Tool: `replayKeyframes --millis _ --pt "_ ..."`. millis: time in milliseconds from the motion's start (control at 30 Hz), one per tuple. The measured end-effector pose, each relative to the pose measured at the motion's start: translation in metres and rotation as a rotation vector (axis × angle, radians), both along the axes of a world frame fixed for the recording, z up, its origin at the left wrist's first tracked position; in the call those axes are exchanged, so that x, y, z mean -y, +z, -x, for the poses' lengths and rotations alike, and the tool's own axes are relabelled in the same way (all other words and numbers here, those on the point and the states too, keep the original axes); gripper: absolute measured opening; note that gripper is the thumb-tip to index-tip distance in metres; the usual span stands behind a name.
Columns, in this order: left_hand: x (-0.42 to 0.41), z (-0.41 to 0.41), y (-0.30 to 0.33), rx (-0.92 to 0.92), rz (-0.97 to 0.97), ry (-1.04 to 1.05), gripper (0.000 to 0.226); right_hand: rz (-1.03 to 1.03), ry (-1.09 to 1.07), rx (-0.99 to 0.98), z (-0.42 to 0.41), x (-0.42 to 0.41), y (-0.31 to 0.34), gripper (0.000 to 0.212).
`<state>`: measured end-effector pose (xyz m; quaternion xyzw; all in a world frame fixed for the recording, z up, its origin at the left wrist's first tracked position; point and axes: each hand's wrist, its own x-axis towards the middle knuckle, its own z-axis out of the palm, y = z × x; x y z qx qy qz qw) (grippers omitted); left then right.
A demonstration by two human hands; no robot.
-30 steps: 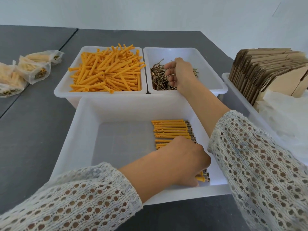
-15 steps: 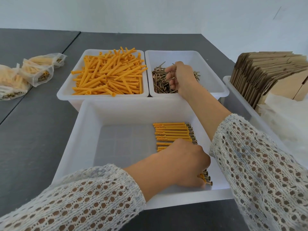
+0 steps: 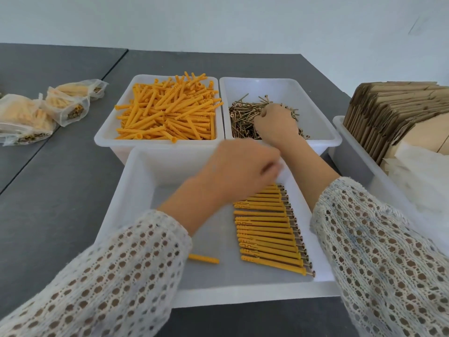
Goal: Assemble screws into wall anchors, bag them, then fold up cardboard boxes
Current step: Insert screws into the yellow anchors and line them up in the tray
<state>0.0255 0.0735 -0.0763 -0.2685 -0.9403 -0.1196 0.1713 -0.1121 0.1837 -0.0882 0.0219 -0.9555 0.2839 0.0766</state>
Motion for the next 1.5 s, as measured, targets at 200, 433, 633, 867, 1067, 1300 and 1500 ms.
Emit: replayKeyframes --millis 200,433,633,867,1067,1300,1500 --pt "0.071 0.032 -0.004 -0.161 -0.198 0.525 0.016 -0.265 0.030 0.257 -0.006 0.003 0.005 0.020" --pt "0.104 0.040 -0.005 -0.199 -0.172 0.824 0.023 -0.332 0.024 0.309 -0.010 0.003 0.009 0.023" --pt "0.117 0.040 -0.013 -0.018 -0.214 0.834 0.031 -0.375 0.021 0.277 -0.011 0.003 0.009 0.021" --pt "0.109 0.045 -0.015 -0.024 -0.223 0.766 0.031 -0.220 -0.006 0.142 -0.010 0.003 0.005 0.019" --pt "0.106 0.042 -0.014 0.122 -0.194 0.639 0.032 -0.124 0.026 -0.152 -0.011 0.005 0.001 0.018" --pt "0.100 0.042 -0.014 0.016 -0.319 0.583 0.019 0.057 0.084 -0.308 -0.015 0.006 0.005 0.014" --pt "0.094 0.042 -0.010 -0.263 -0.410 0.420 0.015 0.257 0.098 -0.335 -0.012 0.001 0.003 0.023"
